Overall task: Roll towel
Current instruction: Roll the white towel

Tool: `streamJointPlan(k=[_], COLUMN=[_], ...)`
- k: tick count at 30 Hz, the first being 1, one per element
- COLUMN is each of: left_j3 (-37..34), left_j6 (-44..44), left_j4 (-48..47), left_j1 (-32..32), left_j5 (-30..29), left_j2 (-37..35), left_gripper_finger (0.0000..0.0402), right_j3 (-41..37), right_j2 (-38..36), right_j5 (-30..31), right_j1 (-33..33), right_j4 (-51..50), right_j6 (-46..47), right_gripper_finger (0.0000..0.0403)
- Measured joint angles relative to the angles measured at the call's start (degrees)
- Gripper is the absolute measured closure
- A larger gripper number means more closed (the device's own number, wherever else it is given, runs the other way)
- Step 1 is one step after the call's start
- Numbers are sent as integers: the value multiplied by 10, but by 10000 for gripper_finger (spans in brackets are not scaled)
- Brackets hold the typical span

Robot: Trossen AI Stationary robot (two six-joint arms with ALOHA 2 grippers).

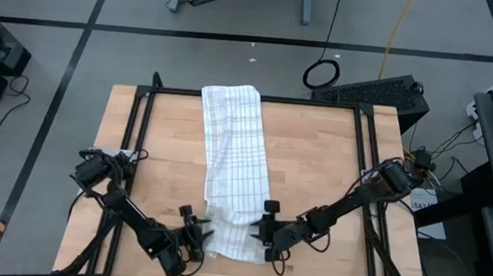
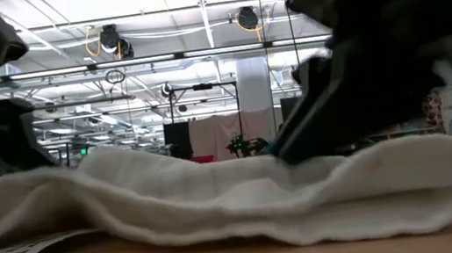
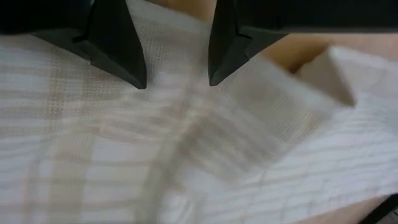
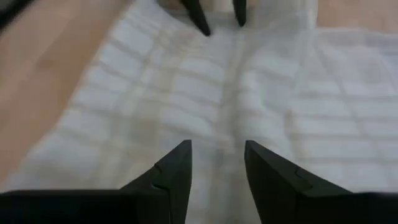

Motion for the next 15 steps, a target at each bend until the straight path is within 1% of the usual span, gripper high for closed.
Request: streamJointPlan(k=[3,5,7,9,11,15], left_j3=[-3,-4,-4,-3,-3,-3], left_j6=[-7,-5,-4,-4,6,12], left_j4=[-36,-42,-35,-18,2,36], left_j1=[-15,-27,-34,-39,-40,-38], left_j5=[31,55,55,50,50,58], left_j2=[-30,-56,-81,-101,-107,-99], left_gripper_finger=[222,222,222,222,222,222], right_j3=[1,0,0,0,0,0], right_j2=[-50,-72,-80,-76,-60,-27], right_j5=[-13,-22,-29,-28,-26,18], right_j1=[16,36,60,85,105,124], right_j4=[-76,-118,-139,-126,-83,-14], right_j6=[-11,-25,-47,-65,-78,-96], right_gripper_finger=[264,263,261,253,241,207])
